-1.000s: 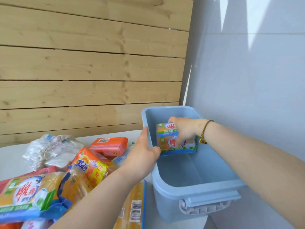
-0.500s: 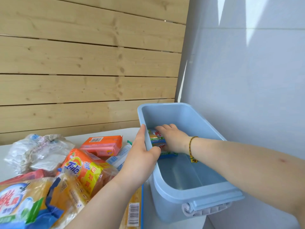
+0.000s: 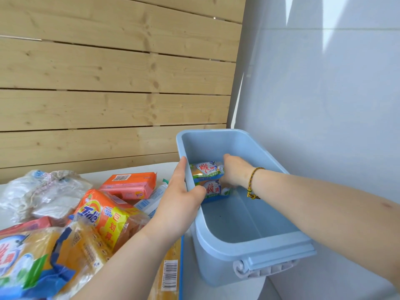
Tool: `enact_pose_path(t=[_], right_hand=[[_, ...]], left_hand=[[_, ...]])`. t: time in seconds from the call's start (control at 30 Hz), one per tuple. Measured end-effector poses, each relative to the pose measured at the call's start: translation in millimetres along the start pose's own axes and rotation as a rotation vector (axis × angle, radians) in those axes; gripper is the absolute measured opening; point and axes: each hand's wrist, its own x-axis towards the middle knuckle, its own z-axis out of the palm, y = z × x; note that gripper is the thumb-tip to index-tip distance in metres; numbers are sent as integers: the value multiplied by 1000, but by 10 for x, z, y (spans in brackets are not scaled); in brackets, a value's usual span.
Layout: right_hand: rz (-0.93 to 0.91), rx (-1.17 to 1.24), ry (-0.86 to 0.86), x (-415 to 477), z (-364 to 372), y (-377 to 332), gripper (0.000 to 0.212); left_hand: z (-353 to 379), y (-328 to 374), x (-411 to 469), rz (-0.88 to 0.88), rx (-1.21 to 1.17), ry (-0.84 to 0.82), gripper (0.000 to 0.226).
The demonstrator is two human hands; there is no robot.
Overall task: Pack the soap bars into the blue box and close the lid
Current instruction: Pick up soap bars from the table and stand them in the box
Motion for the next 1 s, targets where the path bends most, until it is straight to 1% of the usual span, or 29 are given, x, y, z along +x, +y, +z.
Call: enact_pose_path(t=[0.07,0.13,0.23,0.33,0.4,0.53,0.67,0.8,0.9,1.0], right_hand=[[2,46,40,13,30,15,30],[-22,26,56,21,46,17,36],[-68,-98,68,13,48,4,39],[-117,-194,64,-2,66,-22,60],[-145,-251,90,0,92,-42,65],[-137,-330,142,15,148,-73,63],[-103,-310,149,27,180,-74,59],[-74,-310,105,-2,98,-82,66],[-4,-209,45,-87,-116,-73,72],[-33,-91,72,-208,-308,-25,62]], left_hand=[[-1,8,0,-3,7,0,68],[3,9,5,-1,11,2,68],[-1,3,0,-7,12,4,68],[-1,-3,-4,-9,6,5,69],[2,5,-5,-5,-2,3,69],[-1,0,-3,-4,-19,-8,69],[3,-15,10,-11,-17,-4,68],[-6,-19,7,-15,-9,17,67],[-37,22,-33,3,36,-5,65],[-140,24,-143,9,154,-9,64]])
